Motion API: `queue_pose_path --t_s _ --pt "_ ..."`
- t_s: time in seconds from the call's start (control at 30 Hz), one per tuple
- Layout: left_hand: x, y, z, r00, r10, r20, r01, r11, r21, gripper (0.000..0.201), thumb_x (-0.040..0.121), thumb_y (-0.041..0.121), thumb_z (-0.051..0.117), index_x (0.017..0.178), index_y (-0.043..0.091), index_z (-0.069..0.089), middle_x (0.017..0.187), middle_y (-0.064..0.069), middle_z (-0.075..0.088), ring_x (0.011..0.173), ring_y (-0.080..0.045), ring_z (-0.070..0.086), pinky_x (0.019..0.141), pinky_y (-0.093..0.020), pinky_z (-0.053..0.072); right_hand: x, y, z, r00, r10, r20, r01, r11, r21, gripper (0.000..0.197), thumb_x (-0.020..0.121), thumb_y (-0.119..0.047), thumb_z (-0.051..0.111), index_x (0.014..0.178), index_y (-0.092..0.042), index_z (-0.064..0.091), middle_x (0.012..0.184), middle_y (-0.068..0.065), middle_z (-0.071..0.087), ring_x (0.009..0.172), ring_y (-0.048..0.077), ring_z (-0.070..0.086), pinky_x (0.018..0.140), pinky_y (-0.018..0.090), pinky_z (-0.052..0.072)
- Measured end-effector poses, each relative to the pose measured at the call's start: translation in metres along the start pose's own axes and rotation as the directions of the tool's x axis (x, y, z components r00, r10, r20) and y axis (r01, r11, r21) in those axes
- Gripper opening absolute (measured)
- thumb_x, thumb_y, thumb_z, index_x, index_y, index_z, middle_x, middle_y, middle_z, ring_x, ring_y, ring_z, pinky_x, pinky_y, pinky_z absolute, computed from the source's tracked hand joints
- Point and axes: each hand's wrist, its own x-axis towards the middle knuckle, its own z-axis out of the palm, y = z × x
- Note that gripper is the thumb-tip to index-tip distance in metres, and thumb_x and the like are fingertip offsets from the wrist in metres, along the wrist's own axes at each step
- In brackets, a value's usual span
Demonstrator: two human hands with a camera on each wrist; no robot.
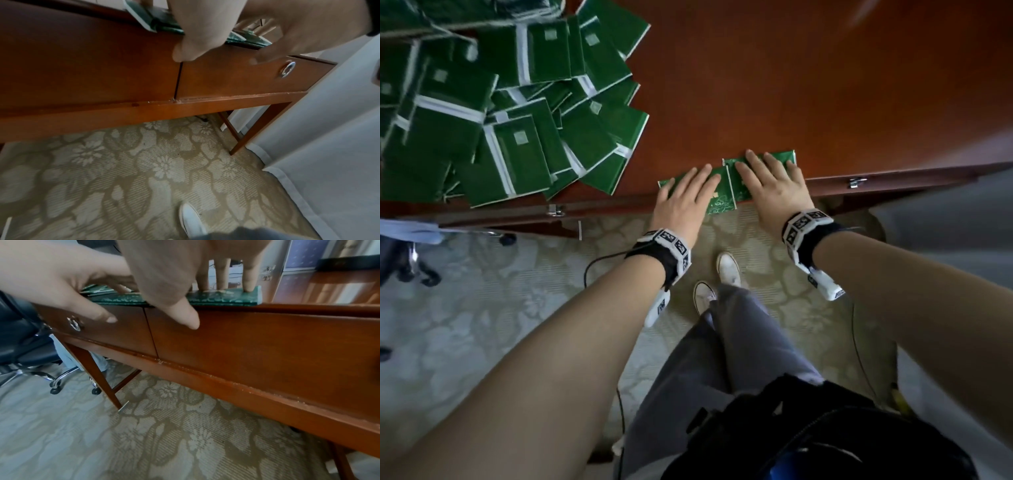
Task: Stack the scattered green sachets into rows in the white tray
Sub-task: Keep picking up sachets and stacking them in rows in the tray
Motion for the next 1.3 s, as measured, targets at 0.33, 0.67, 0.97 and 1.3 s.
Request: queue_pose_path --t_s 0.33,0.67,0.97,1.3 --pt "-0.004 0.003 -0.055 0.990 -0.134 0.041 0.133 0.991 0.018 0.036 0.100 0.012 0.046 0.133 0.024 0.047 0.129 -0.003 0.063 0.107 -0.029 0.065 0.077 -0.038 0.052 -0.002 0.009 -0.060 0.992 0.016 0.125 -0.022 0.999 0.049 0.052 0.087 -0.001 0.052 0.135 -0.018 0.042 0.111 0.007 0.062 0.103 0.031 0.057 0.078 0.037 0.045" --pt "-0.002 -0.035 -0.224 0.919 -0.360 0.159 0.344 0.931 0.122 0.048 0.099 0.036 0.055 0.142 0.014 0.049 0.131 -0.015 0.059 0.115 -0.034 0.059 0.085 -0.035 0.049 0.046 0.028 -0.213 0.999 0.020 0.029 -0.024 0.984 0.175 0.018 0.085 -0.009 0.062 0.101 -0.013 0.055 0.098 0.014 0.063 0.078 0.032 0.060 0.073 0.041 0.056" --pt "-0.029 -0.099 -0.301 0.890 -0.456 -0.004 0.455 0.888 0.070 0.045 0.096 0.035 0.060 0.135 0.012 0.055 0.123 -0.017 0.063 0.109 -0.035 0.062 0.090 -0.038 0.052 0.097 -0.046 -0.304 0.986 -0.103 -0.127 0.114 0.990 0.083 0.024 0.085 -0.008 0.062 0.108 -0.007 0.059 0.103 0.014 0.065 0.092 0.035 0.065 0.076 0.039 0.055" --pt "-0.064 -0.266 -0.309 0.883 -0.468 -0.038 0.469 0.877 0.099 0.049 0.095 0.038 0.061 0.136 0.012 0.055 0.128 -0.016 0.061 0.112 -0.034 0.061 0.094 -0.038 0.052 0.176 -0.184 -0.334 0.979 -0.118 -0.168 0.128 0.991 0.050 0.026 0.085 -0.009 0.056 0.110 -0.012 0.060 0.101 0.013 0.067 0.087 0.033 0.065 0.079 0.043 0.059"
